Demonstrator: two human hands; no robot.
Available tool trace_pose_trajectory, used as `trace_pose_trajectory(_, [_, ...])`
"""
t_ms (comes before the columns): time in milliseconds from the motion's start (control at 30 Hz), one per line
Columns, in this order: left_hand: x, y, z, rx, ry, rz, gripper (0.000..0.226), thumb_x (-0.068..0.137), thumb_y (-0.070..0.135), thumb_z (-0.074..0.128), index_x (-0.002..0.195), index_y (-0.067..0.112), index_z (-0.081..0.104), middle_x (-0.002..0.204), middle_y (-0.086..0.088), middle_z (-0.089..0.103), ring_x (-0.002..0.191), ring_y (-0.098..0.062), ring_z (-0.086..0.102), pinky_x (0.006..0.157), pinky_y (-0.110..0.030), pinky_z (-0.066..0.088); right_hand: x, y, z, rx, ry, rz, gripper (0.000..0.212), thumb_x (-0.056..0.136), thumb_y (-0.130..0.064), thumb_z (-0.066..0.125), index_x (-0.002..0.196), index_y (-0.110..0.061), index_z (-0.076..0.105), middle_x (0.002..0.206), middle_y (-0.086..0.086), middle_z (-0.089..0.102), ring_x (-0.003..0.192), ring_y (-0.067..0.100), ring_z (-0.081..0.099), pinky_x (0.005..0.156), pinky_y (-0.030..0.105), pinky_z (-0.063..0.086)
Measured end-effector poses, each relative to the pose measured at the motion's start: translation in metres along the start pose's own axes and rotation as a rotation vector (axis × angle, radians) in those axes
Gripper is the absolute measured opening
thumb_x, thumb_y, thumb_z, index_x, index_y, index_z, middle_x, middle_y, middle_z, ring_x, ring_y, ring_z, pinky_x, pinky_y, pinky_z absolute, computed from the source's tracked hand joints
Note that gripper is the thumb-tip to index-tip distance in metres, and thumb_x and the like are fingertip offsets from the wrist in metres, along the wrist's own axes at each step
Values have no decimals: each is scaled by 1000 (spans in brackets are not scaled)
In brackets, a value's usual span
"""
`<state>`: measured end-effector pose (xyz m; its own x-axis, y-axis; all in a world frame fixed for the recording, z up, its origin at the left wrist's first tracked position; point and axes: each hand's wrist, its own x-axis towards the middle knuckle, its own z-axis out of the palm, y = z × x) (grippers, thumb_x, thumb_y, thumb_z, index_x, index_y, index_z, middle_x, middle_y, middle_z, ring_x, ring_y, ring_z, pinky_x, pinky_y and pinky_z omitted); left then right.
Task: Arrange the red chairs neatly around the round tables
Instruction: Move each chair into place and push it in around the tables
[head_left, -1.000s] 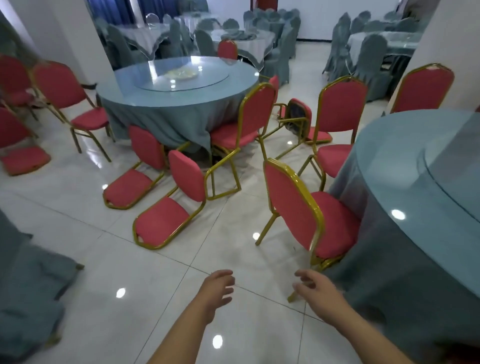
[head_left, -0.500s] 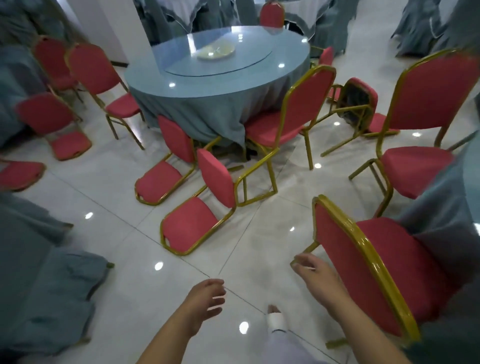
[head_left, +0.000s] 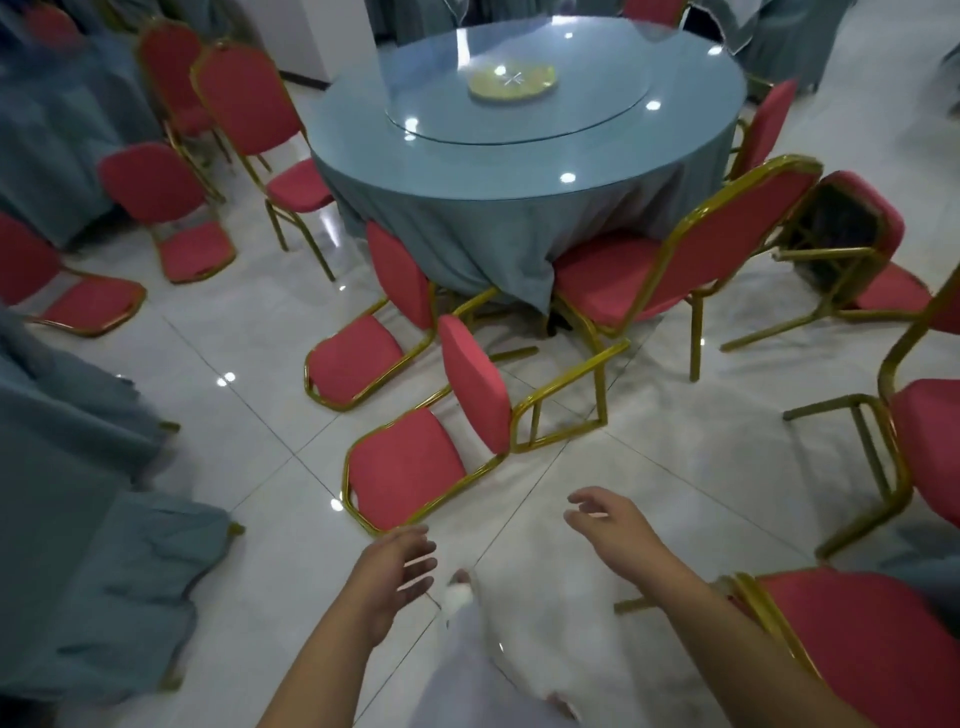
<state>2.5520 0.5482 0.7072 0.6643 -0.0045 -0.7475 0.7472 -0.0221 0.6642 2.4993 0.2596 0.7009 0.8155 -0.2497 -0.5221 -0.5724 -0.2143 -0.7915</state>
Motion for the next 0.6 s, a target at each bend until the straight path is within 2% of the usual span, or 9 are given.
trace_pose_trajectory(100, [53,39,29,29,-69,-8,20,93,15,63,113,14,67,102,-10,70,90,-24,70,68,-34,58,41,-24,-10,-14,30,12,20,94,-35,64,113,-31,63,119,-3,56,100,7,56,75,26,45])
trace_pose_trajectory(200, [113,83,56,101,-144,-24,22,93,16,62,115,14,66,94,-7,68,77,-18,68,67,-32,58,83,-46,-25,-32,74,11,21,95,-34,63,116,-30,63,120,-2,56,99,8,56,70,24,46])
trace_pose_trajectory(300, [168,132,72,159,-205,-49,23,96,18,59,118,12,63,92,-6,65,67,-14,63,67,-31,58,119,-76,-35,-33,145,37,23,94,-33,65,116,-28,64,120,-1,59,100,14,60,72,28,48])
trace_pose_trajectory(433, [228,195,79,150,-182,-97,17,98,19,57,112,10,62,88,-4,62,65,-13,59,52,-25,55,167,-122,-40,-41,163,76,17,92,-35,68,108,-35,65,117,-4,61,97,10,63,72,29,49])
trace_pose_trajectory(500, [259,218,81,111,-162,-99,14,98,19,57,107,11,63,86,-4,62,67,-15,60,57,-27,55,194,-143,-39,-26,186,73,14,91,-34,69,104,-37,65,115,-5,62,95,9,64,70,28,48])
trace_pose_trajectory(600, [288,234,81,37,-118,-165,10,98,18,55,101,11,62,88,-5,63,75,-18,62,77,-34,49,225,-163,-31,-40,175,102,19,91,-31,69,110,-31,66,115,-1,62,95,9,64,70,27,47])
